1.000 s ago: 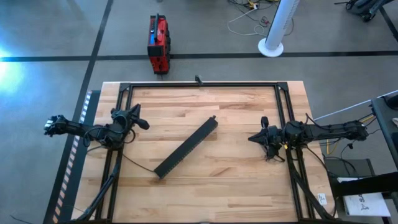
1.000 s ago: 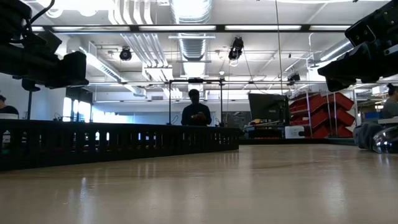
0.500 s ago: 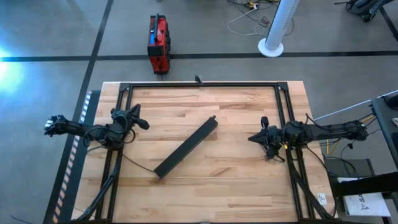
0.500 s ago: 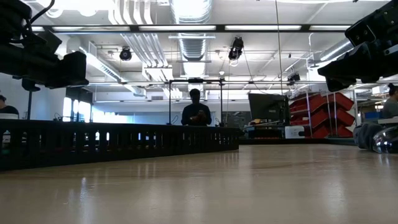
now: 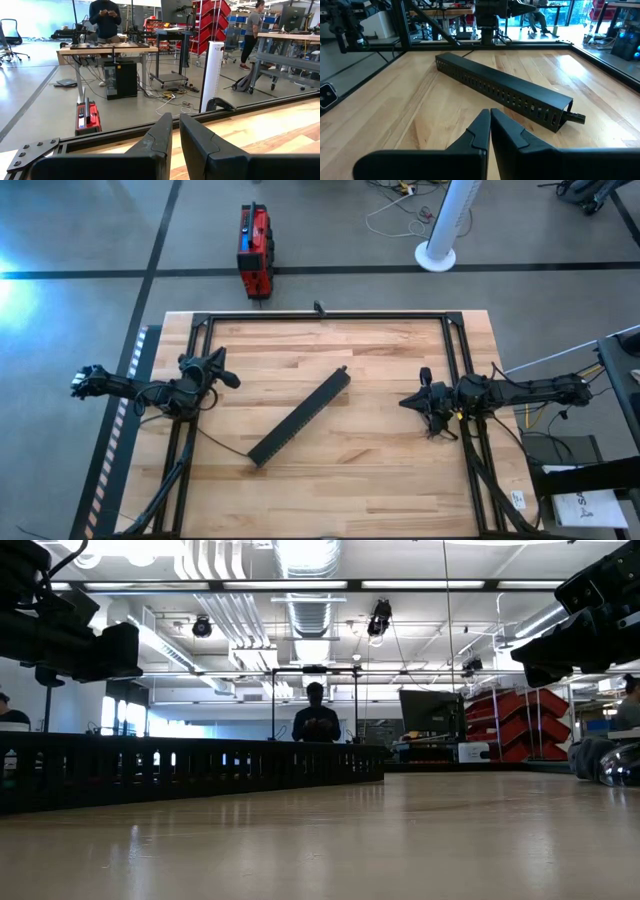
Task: Ziptie cables
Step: Return to Home Position
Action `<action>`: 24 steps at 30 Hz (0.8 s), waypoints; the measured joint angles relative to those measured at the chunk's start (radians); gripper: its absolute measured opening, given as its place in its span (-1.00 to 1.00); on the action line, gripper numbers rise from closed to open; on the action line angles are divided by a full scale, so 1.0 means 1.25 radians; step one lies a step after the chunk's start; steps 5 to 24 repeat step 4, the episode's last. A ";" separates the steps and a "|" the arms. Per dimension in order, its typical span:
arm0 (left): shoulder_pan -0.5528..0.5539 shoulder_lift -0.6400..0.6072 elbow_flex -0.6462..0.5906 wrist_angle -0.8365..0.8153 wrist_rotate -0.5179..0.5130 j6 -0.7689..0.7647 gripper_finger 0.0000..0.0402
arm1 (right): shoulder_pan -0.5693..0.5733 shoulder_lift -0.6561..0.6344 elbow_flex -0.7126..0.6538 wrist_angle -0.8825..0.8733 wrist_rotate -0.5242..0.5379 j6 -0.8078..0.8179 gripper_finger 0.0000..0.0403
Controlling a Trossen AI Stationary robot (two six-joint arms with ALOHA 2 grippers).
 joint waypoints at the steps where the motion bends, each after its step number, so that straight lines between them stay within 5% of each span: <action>1: 0.000 0.000 0.000 0.000 0.000 0.000 -0.90 | 0.000 0.000 0.000 0.000 0.000 0.000 -1.00; 24: 0.000 0.000 0.000 0.000 0.000 0.000 -0.90 | 0.000 0.000 0.000 0.000 0.000 0.000 -1.00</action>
